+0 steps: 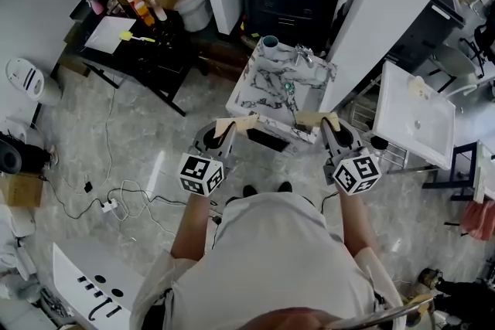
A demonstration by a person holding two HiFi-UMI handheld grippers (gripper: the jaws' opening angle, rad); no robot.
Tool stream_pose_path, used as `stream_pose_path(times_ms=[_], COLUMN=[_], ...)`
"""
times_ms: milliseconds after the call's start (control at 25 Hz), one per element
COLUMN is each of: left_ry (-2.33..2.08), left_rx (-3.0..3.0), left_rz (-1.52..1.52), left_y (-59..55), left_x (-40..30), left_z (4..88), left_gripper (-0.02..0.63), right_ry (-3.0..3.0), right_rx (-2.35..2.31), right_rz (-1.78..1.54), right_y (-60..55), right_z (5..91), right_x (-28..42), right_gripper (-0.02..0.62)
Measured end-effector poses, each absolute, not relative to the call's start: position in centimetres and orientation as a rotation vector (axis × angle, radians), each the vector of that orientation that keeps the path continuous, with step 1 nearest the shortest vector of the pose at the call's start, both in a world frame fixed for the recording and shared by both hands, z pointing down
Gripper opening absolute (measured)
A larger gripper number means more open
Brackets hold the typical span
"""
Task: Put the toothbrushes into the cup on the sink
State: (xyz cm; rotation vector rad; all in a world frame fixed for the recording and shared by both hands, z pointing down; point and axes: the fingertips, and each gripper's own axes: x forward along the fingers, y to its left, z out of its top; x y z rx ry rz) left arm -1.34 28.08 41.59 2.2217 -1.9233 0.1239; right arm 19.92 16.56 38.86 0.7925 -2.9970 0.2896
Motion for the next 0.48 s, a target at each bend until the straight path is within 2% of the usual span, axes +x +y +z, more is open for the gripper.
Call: stream_pose_path(times_ms=[480], left_ry=[-1.870], left_rx=[2.279], left_rz=[0.142], left_y=[29.8], left_x=[-3.3], left_z=[42.1], left_gripper=[0.054], right_ry=[-2.970], right_rx=[0.861], right_rz=[0.245], right_y=[19.2], right_z=[39.2], right_x=[17.6], right_gripper=[0.071])
